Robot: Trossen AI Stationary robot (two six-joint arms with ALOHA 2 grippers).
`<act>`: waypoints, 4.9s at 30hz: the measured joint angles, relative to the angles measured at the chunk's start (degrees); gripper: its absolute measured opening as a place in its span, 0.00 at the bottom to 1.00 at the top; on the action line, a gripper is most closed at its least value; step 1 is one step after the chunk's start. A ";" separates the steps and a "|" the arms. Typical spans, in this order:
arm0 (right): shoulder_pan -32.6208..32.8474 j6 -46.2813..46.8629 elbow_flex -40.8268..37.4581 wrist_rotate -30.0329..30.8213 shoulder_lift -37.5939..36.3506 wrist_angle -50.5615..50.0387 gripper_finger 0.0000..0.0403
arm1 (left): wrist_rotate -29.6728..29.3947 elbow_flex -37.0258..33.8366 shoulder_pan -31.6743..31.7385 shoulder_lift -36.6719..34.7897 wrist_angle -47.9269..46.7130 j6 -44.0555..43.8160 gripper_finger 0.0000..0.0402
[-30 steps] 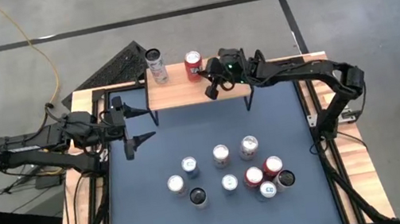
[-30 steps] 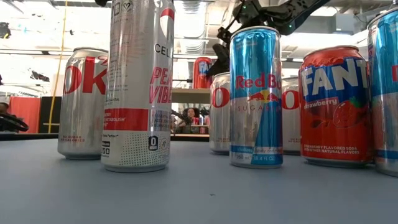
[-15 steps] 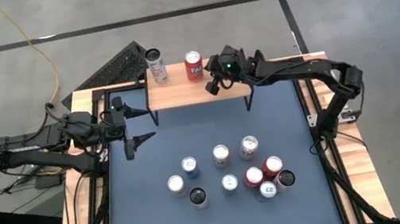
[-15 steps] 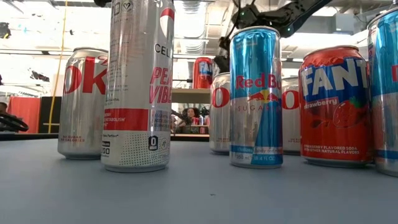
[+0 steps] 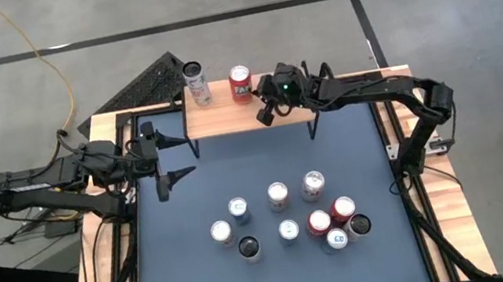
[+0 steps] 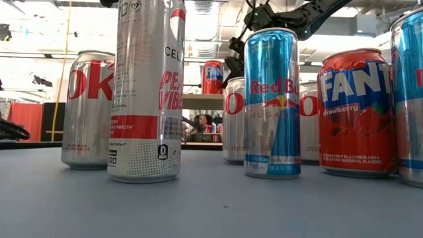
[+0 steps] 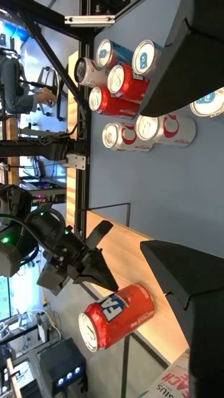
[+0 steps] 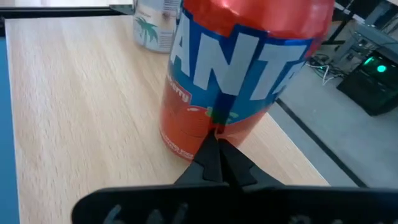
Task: Place canned beverage on shelf
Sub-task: Adjust the orange soda can
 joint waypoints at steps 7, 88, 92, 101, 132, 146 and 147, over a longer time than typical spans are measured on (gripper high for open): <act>0.49 0.64 0.00 0.31 -1.00 -4.57 0.00 | 0.00 0.00 -0.01 0.01 -0.04 -0.31 0.83; -5.88 -6.91 8.39 2.11 2.85 9.10 0.00 | -1.11 0.00 0.01 0.04 -0.85 -1.09 0.83; -7.43 -4.22 8.58 -1.04 4.24 10.62 0.00 | -1.43 0.00 -0.02 0.04 -0.85 -1.08 0.83; -6.50 -3.63 10.84 -5.78 6.49 7.87 0.00 | -1.51 0.00 0.01 0.04 -0.87 -1.39 0.83; 2.90 -4.18 11.04 -1.30 6.24 -2.17 0.00 | -1.03 0.00 -0.02 0.04 -1.76 -2.59 0.83; 2.72 -4.48 11.02 -1.66 9.25 3.78 0.00 | -1.06 0.00 -0.02 0.04 -1.91 -2.29 0.83; 2.72 -4.48 11.02 -1.65 9.25 3.85 0.00 | -1.06 0.00 -0.02 0.04 -1.90 -2.19 0.83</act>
